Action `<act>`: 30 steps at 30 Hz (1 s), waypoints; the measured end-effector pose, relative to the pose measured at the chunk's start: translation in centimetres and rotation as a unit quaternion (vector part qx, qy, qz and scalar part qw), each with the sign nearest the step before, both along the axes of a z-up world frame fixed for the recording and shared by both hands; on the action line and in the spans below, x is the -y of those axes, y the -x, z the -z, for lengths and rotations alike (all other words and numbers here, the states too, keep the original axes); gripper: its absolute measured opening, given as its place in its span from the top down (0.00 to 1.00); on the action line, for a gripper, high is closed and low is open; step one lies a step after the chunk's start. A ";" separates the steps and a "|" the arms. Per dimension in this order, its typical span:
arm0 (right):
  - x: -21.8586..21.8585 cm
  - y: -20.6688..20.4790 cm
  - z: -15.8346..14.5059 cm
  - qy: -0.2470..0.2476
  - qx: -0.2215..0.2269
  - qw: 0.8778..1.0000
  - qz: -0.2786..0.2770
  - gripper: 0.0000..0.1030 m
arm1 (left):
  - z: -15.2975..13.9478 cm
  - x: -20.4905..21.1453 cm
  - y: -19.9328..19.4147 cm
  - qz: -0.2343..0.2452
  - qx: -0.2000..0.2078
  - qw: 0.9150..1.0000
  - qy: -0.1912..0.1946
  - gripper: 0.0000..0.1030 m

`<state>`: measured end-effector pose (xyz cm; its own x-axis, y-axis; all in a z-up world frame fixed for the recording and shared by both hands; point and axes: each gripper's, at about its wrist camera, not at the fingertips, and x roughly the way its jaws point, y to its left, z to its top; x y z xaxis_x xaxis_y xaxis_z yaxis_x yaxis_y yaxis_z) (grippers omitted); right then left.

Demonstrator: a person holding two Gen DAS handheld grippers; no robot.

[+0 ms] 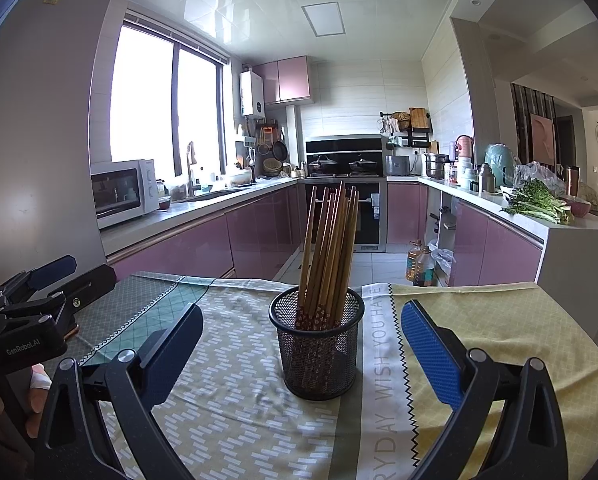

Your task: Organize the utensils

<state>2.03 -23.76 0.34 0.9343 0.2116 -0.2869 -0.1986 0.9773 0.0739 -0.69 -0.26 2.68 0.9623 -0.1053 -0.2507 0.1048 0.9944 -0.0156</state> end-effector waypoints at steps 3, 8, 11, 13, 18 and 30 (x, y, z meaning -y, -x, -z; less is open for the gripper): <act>0.0 0.0 0.0 0.000 0.001 1.000 0.000 0.07 | 0.0 0.0 0.0 0.000 0.000 1.000 0.000 0.06; -0.1 0.0 0.0 0.001 0.001 1.000 0.001 0.07 | 0.0 0.0 0.0 0.000 0.000 1.000 0.000 0.06; -0.1 0.0 0.0 0.000 0.000 1.000 0.000 0.07 | 0.0 0.0 0.0 0.000 0.000 1.000 0.000 0.06; -0.1 0.0 0.0 0.001 0.001 1.000 0.000 0.07 | 0.0 0.0 0.0 0.001 0.000 1.000 0.000 0.06; -0.1 -0.1 0.0 0.000 -0.001 1.000 0.000 0.07 | 0.0 0.0 0.0 0.000 0.000 1.000 0.000 0.06; -0.1 -0.1 0.0 -0.001 -0.003 1.000 -0.001 0.07 | 0.1 0.1 -0.1 0.002 -0.002 1.000 0.000 0.06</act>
